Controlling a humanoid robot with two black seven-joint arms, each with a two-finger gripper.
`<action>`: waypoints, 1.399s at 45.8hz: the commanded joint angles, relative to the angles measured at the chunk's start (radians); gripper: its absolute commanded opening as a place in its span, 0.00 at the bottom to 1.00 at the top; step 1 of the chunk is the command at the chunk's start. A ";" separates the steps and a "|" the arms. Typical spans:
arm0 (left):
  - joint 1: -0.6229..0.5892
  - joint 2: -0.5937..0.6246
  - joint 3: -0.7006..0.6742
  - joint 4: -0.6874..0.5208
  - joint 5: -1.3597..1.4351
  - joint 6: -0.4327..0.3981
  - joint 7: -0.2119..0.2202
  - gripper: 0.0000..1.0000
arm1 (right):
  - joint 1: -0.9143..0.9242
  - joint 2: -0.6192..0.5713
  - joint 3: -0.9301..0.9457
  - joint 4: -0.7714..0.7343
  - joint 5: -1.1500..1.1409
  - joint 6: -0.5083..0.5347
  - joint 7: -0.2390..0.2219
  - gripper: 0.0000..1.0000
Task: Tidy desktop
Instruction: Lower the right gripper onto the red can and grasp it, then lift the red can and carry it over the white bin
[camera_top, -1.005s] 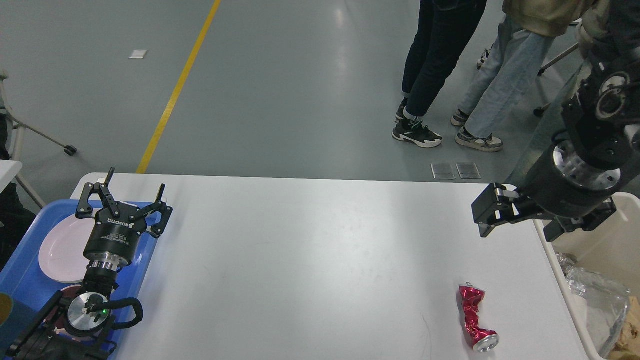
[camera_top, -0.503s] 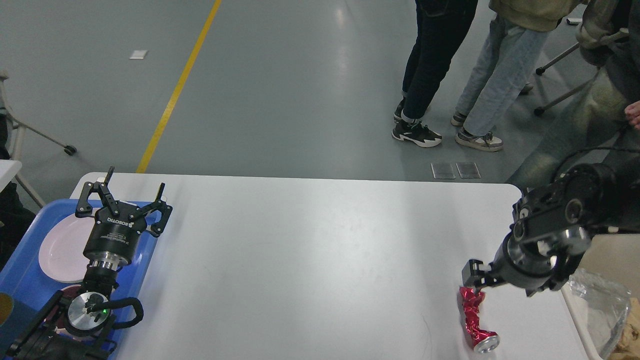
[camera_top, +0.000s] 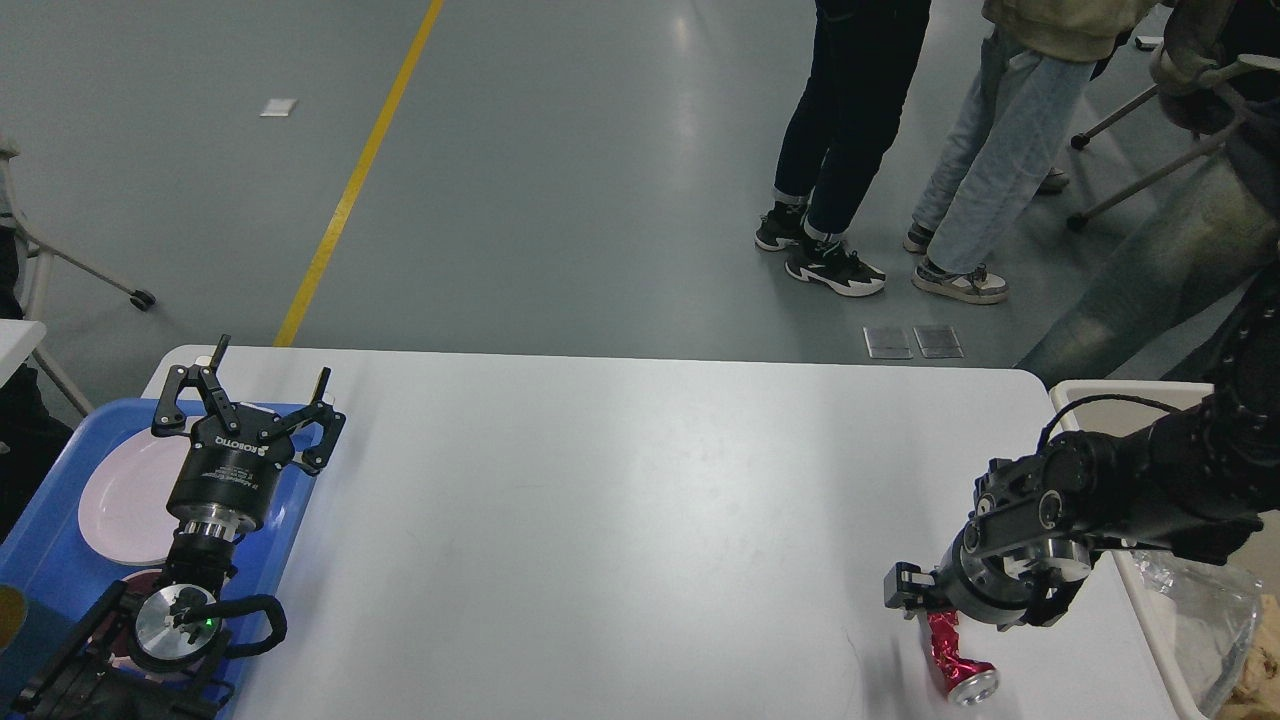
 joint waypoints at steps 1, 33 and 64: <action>0.000 0.000 0.000 0.000 0.000 0.000 0.000 0.97 | -0.062 0.002 0.000 -0.070 -0.001 -0.017 0.000 0.94; 0.000 0.000 0.000 0.000 0.000 0.000 0.000 0.97 | -0.115 0.019 0.014 -0.098 0.002 -0.027 0.003 0.63; 0.000 0.000 0.000 0.000 0.000 0.000 0.000 0.97 | -0.111 0.016 0.043 -0.107 0.018 0.008 0.008 0.00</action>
